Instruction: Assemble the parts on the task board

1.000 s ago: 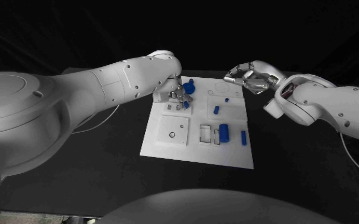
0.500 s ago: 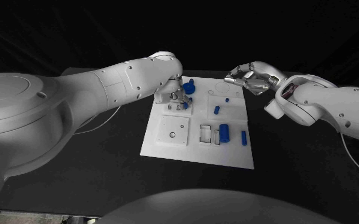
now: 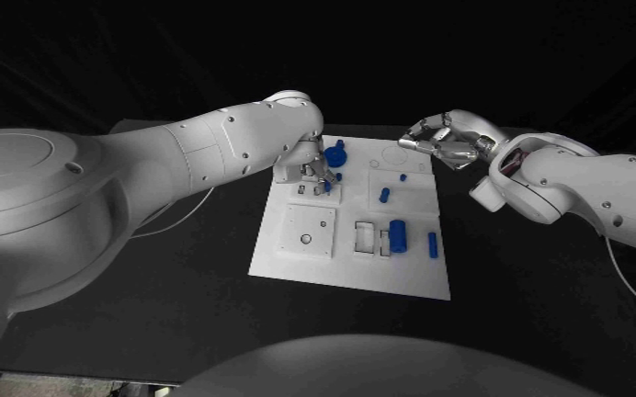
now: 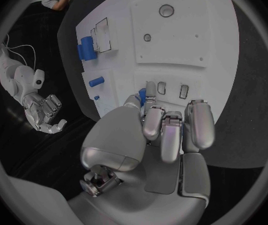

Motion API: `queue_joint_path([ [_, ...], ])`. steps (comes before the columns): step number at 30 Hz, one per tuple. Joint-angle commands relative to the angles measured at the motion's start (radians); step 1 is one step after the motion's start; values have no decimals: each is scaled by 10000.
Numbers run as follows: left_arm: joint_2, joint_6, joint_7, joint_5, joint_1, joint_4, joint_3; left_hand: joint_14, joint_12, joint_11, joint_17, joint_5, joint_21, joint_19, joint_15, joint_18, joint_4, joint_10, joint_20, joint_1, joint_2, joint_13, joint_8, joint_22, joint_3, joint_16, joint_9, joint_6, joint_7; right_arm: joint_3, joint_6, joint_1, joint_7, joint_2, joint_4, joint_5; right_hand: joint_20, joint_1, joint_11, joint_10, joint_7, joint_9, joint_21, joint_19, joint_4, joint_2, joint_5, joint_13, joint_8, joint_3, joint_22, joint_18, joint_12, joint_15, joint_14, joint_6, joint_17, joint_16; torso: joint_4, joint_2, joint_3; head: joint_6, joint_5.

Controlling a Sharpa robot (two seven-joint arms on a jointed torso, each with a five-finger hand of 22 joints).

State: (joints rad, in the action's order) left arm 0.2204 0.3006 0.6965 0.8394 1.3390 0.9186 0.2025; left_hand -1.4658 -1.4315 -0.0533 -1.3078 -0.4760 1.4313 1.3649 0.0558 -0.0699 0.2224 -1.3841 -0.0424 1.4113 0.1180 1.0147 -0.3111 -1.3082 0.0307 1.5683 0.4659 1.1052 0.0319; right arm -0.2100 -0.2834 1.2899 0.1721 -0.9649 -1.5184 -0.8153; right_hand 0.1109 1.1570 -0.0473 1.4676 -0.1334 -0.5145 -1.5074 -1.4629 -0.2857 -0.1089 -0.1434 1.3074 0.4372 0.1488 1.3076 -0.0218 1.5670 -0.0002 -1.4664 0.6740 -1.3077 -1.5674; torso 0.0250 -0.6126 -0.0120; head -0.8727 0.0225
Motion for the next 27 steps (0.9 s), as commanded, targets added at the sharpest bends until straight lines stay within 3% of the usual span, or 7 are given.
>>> queue_joint_path([
  [1, 44, -73, 21, 32, -19, 102, 6, -1050, -1393, 915, -2630, 59, -36, 12, 218, 28, -24, -1867, 100, 5, -403, 5561, -191, -58, -452, 25, 310, -80, -37, -4, 200, -9, -51, -17, -8, -59, 1, 77, -61, 1032, 1, -11, 35, -409, -9, 15, -52, 2634, 49, 47, 2346, -1, 38, -1, -1044, 50, -2631, -34, 4, -2, 1, 1, 0],
  [9, 375, -113, 17, 580, -4, 577, 2, -1050, -1393, 923, -2630, 203, -98, 30, 248, 31, -26, -1867, 116, -377, -1280, 5561, -777, -117, -2448, 25, 1388, -499, -47, -7, 194, -19, -50, -101, -28, -60, 3, 96, -63, 1032, 1, -12, 110, -333, -6, 10, -63, 2634, 60, 50, 2313, -26, 38, 1, -1044, 62, -2631, -34, 5, -1, -2, 1, -20],
  [10, 436, -93, 19, 655, 3, 668, 0, -1050, -1393, 882, -2630, 241, -114, 32, 251, 29, -15, -1867, 112, -589, -1494, 5561, -849, -132, -2896, 25, 1571, -567, -43, -8, 193, -20, -50, -114, -32, -60, 4, 97, -63, 1032, 1, -12, 114, -329, -5, 10, -63, 2634, 61, 51, 2312, -27, 38, 1, -1044, 62, -2631, -34, 5, -1, 1, 1, -26],
  [13, 638, 8, 1, 814, 40, 972, -9, -1050, -1393, 914, -2630, 307, -148, 22, 237, 27, -106, -1867, 98, -787, -1699, 5561, -934, -138, -3502, 25, 1797, -620, -44, -10, 202, -26, -61, -148, -39, -60, 4, 100, -63, 1032, 1, -12, 119, -323, -5, 9, -64, 2634, 62, 52, 2309, -29, 38, 2, -1044, 63, -2631, -34, 5, 1, 2, 1, -33],
  [21, 1069, 345, -320, 1016, 249, 1575, -27, -1050, -1393, 897, -2630, 459, -210, -24, 228, 16, -296, -1867, 79, -993, -1936, 5561, -985, -120, -4100, 25, 2024, -695, -29, -15, 232, -86, -80, -160, -18, -56, 7, 119, -63, 1032, 0, -10, 155, -287, -3, 4, -70, 2634, 67, 57, 2294, -40, 38, 3, -1044, 64, -2631, -34, 9, 0, 5, 1, 39],
  [27, 1258, 157, -821, 1230, 315, 1711, -26, -1050, -1393, 881, -2630, 733, -250, -60, 212, 8, -346, -1867, 63, -1162, -2013, 5561, -986, -108, -4360, 25, 2130, -742, -12, -16, 260, -161, -71, -128, 21, -50, 7, 119, -63, 1032, 0, -10, 155, -287, -3, 4, -70, 2634, 67, 57, 2294, -40, 38, 3, -1044, 64, -2631, -34, 0, -6, 8, 1, 55],
])
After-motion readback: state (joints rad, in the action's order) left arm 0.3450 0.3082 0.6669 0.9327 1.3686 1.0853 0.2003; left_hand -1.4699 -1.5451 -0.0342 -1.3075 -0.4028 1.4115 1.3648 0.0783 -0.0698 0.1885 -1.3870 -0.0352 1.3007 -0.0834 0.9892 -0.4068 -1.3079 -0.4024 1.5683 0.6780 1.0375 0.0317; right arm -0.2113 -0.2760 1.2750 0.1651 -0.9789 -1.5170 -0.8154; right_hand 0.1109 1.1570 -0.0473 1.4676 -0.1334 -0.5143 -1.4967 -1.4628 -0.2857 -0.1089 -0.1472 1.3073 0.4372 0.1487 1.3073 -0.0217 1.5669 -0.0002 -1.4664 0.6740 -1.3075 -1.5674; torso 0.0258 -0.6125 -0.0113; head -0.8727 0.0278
